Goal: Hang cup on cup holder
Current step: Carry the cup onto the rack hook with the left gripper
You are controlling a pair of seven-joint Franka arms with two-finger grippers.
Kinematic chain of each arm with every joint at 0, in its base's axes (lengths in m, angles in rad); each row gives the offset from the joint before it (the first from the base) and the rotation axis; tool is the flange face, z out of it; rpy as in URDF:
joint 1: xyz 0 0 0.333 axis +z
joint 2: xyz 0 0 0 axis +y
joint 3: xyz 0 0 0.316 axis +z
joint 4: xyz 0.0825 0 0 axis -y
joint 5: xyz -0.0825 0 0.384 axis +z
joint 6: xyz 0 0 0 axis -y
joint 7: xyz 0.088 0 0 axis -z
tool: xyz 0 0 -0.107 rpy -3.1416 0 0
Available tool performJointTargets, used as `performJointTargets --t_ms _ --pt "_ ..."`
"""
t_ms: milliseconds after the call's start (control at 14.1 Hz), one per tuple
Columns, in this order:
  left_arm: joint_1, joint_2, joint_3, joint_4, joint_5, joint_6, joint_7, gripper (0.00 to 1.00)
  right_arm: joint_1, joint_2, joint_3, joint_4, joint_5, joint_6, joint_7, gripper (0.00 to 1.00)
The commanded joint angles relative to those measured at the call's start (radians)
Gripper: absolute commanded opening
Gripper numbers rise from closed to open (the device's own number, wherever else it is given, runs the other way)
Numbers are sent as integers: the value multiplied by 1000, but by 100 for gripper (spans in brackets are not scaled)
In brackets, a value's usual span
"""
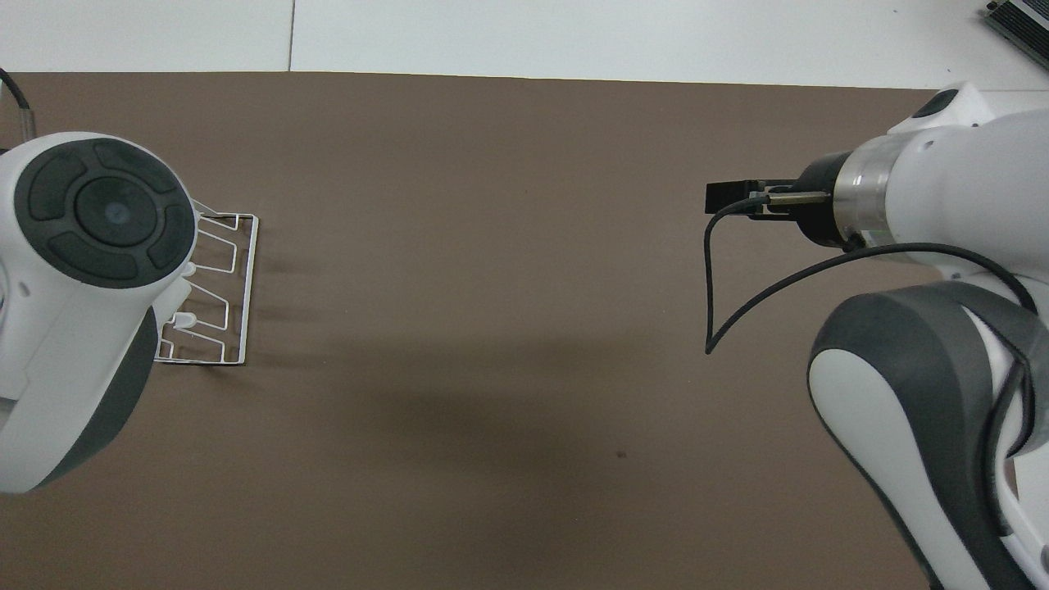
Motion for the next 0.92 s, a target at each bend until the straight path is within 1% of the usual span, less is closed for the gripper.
performJointTargets --t_ms 0,141,212,424,565,636,707,848 --pt "-23 84 -1 33 75 -73 2 0 -85 -50 9 -71 -17 -33 -58 100" --pt "-34 148 -1 41 115 -47 2 0 -111 -47 9 -92 -17 -30 -58 100" --pt "-37 170 -1 39 144 -11 2 0 -111 -42 9 -94 -17 -29 -60 100" --pt "-22 179 0 -26 244 178 -1 0 -116 -36 3 -91 -19 -18 -61 100" --pt "-26 233 2 -7 281 181 2 0 -115 -39 -6 -89 -17 -55 -64 100" --pt "-19 250 3 -5 313 206 2 0 -113 -40 -6 -91 -17 -61 -63 100" --pt "-20 262 3 -10 348 218 2 0 -113 -37 -6 -91 -17 -52 -63 100" --pt "-20 264 5 -19 358 240 2 0 -110 -33 -3 -92 -17 -32 -63 100"
